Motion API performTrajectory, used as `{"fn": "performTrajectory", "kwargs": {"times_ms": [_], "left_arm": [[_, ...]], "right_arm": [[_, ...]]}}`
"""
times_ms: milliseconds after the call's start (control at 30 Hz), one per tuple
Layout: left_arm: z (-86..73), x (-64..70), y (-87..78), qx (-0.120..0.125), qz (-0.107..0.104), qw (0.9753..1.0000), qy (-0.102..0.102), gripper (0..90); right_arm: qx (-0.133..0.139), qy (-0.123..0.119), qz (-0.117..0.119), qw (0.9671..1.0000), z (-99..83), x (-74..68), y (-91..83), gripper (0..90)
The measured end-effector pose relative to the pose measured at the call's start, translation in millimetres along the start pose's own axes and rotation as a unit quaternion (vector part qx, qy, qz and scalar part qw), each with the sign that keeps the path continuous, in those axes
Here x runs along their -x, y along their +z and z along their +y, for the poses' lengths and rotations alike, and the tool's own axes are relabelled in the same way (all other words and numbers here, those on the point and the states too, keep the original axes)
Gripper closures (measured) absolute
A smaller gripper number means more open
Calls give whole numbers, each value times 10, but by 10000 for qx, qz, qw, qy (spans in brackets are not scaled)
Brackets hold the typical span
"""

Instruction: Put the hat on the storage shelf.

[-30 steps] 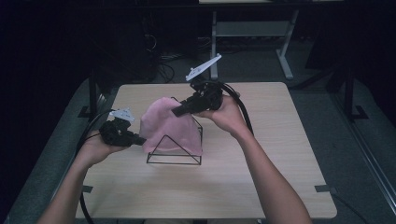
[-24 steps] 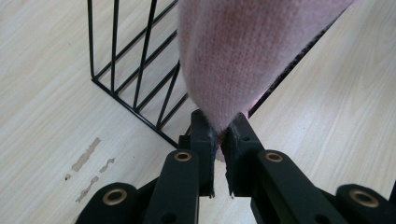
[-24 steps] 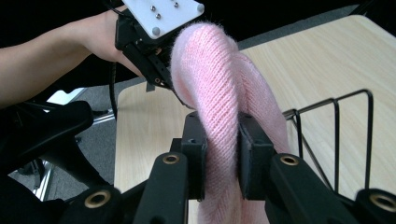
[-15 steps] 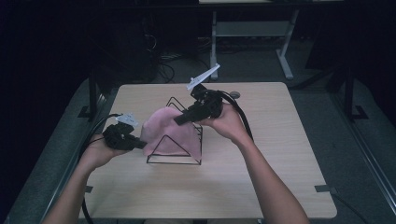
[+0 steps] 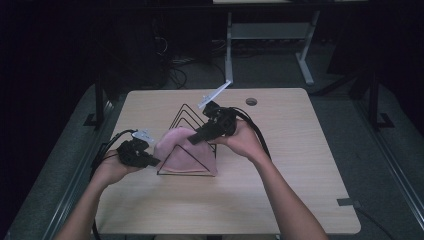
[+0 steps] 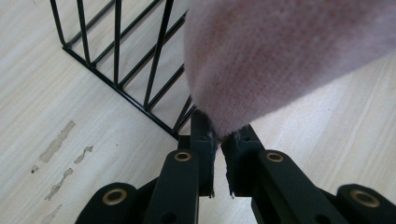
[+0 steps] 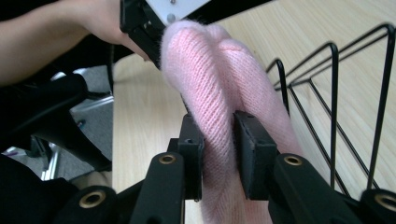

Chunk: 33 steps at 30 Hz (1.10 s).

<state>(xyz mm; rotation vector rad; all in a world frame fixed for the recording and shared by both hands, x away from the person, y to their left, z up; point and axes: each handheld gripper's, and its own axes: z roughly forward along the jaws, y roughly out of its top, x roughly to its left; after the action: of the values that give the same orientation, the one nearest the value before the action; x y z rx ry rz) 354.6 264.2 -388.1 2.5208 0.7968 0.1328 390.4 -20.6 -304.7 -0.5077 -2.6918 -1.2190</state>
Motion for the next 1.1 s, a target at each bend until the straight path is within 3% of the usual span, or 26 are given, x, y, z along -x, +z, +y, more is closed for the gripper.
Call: {"fn": "performTrajectory", "kwargs": {"times_ms": [67,100,333,467,600,733,833,967,1100], "left_arm": [[-14,-9,33,16,-33,10000,-75,835],[-20,-16,44,-29,-20,10000,-37,840],[-54,-29,135,-248,48,9997,-53,845],[-57,-45,141,-246,52,9997,-72,849],[-55,-48,121,-180,68,9998,-105,860],[-43,-65,49,-32,111,9999,-93,869],[-38,-52,-12,59,152,9998,-128,869],[-46,-69,-49,31,233,9997,-114,868],[-60,-74,16,-134,236,9996,-125,867]], "right_arm": [[-3,-38,-17,10000,-15,1,20,706],[-29,9,-40,10000,-34,-10,29,670],[-17,19,-74,10000,-110,-7,27,639],[-7,-1,-34,10000,-144,-24,1,684],[14,-147,-66,9999,-148,-65,-28,823],[20,-304,-134,9994,-118,-120,-38,832],[132,-246,-81,9996,-107,-133,-69,832],[201,-298,-69,9993,-101,-115,-67,824],[38,-271,-47,9996,-108,-110,-14,819]]}}
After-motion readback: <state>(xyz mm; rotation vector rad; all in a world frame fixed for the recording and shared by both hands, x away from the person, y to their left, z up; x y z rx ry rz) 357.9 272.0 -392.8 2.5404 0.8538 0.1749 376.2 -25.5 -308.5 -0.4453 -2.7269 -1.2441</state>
